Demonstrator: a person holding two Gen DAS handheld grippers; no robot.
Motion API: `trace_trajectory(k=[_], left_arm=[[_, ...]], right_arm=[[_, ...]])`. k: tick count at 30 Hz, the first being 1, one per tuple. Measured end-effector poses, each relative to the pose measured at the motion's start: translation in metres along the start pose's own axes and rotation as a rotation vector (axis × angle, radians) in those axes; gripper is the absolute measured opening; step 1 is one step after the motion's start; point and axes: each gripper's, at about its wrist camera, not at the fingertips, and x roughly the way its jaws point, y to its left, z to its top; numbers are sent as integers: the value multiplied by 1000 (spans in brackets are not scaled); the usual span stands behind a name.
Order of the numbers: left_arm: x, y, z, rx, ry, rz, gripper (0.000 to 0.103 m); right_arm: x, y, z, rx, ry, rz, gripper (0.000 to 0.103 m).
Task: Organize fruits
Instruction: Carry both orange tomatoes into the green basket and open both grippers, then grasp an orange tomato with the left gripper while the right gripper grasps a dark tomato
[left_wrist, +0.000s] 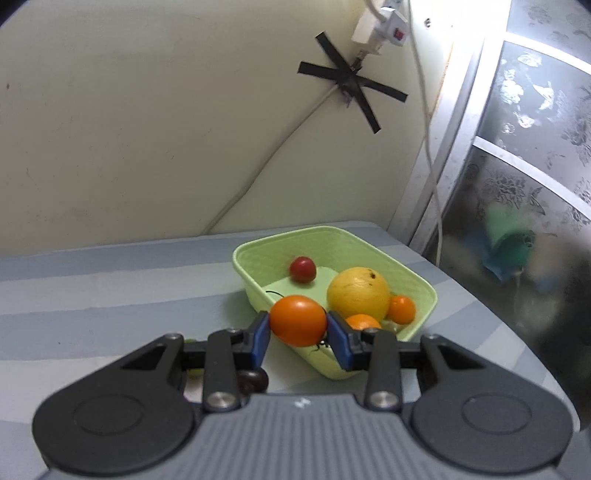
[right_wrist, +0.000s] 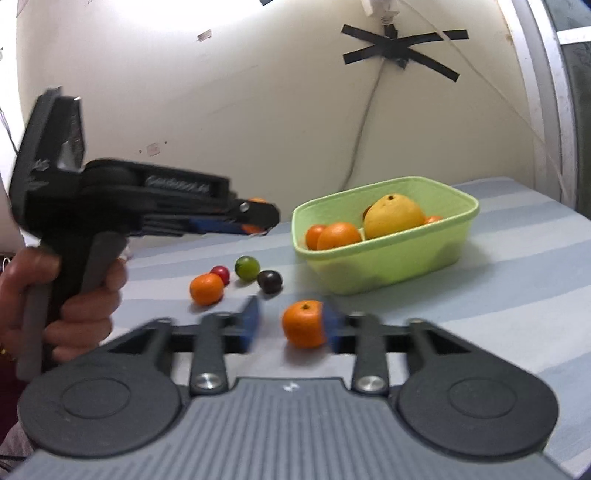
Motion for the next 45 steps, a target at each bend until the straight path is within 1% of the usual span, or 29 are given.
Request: trace_trajectory(k=[2, 3, 5, 6, 8, 9, 10, 12, 14, 16, 19, 21, 22, 23, 24, 25, 26, 28, 31, 33, 36, 38, 39, 40, 41, 42, 44, 45], left_arm=[[3, 4, 4, -30, 13, -17, 34], [5, 5, 6, -39, 17, -27, 34], [9, 7, 9, -51, 24, -45, 34], [12, 7, 11, -54, 24, -52, 34], [16, 6, 13, -51, 23, -61, 34], [19, 5, 15, -47, 24, -64, 34], [22, 3, 17, -44, 26, -64, 34], [30, 1, 23, -41, 34, -64, 34], [37, -1, 29, -40, 38, -64, 34], [46, -4, 35, -34, 39, -62, 34], [61, -11, 40, -21, 57, -61, 34], [71, -17, 39, 4, 76, -50, 39], [73, -19, 38, 13, 84, -41, 44], [72, -20, 37, 22, 85, -33, 44], [67, -18, 38, 29, 75, -27, 44], [60, -15, 39, 28, 57, -24, 44], [50, -9, 41, 18, 32, -21, 45], [23, 11, 46, -26, -27, -3, 45], [-12, 42, 46, -84, -81, 53, 45], [-27, 59, 40, -93, -73, 109, 45], [-35, 78, 25, -107, -15, 169, 45], [-39, 85, 12, -126, 8, 181, 45], [-40, 88, 4, -141, 15, 184, 45], [-41, 90, -2, -160, 20, 184, 48], [-41, 92, -7, -187, 22, 180, 54], [-42, 93, -14, -220, 24, 173, 57], [-37, 91, -23, -260, 28, 167, 58], [-34, 88, -28, -262, 31, 179, 58]], right_arm=[[13, 3, -2, -34, 51, -49, 48], [21, 4, -1, -31, 97, -56, 49], [29, 2, 1, -34, 142, -53, 47], [30, 4, 2, -48, 138, -61, 39], [31, 8, 3, -75, 135, -61, 37], [29, 8, 3, -78, 122, -59, 37], [23, 8, 3, -80, 88, -51, 37], [5, 9, 5, -92, -17, -48, 37], [-5, 8, 12, -114, -93, -92, 37], [-6, 2, 23, -119, -139, -146, 37], [3, -17, 37, -94, -142, -170, 37], [17, -24, 43, -99, -136, -198, 38], [26, -27, 44, -102, -129, -200, 39], [32, -30, 45, -102, -122, -190, 39], [36, -33, 44, -96, -124, -185, 42], [36, -33, 42, -81, -136, -190, 47], [35, -35, 39, -64, -152, -201, 55], [26, -36, 36, -53, -186, -206, 55], [9, -40, 37, -22, -265, -186, 53], [0, -39, 38, 6, -282, -143, 38], [-3, -23, 39, -2, -248, -38, 36], [3, -4, 35, -47, -187, 18, 34], [7, 6, 33, -76, -153, 28, 30], [14, 15, 31, -104, -117, 30, 30], [19, 23, 29, -126, -84, 31, 30], [28, 30, 28, -145, -52, 31, 30], [46, 40, 26, -170, 6, 11, 30], [54, 44, 26, -172, 34, -3, 30]])
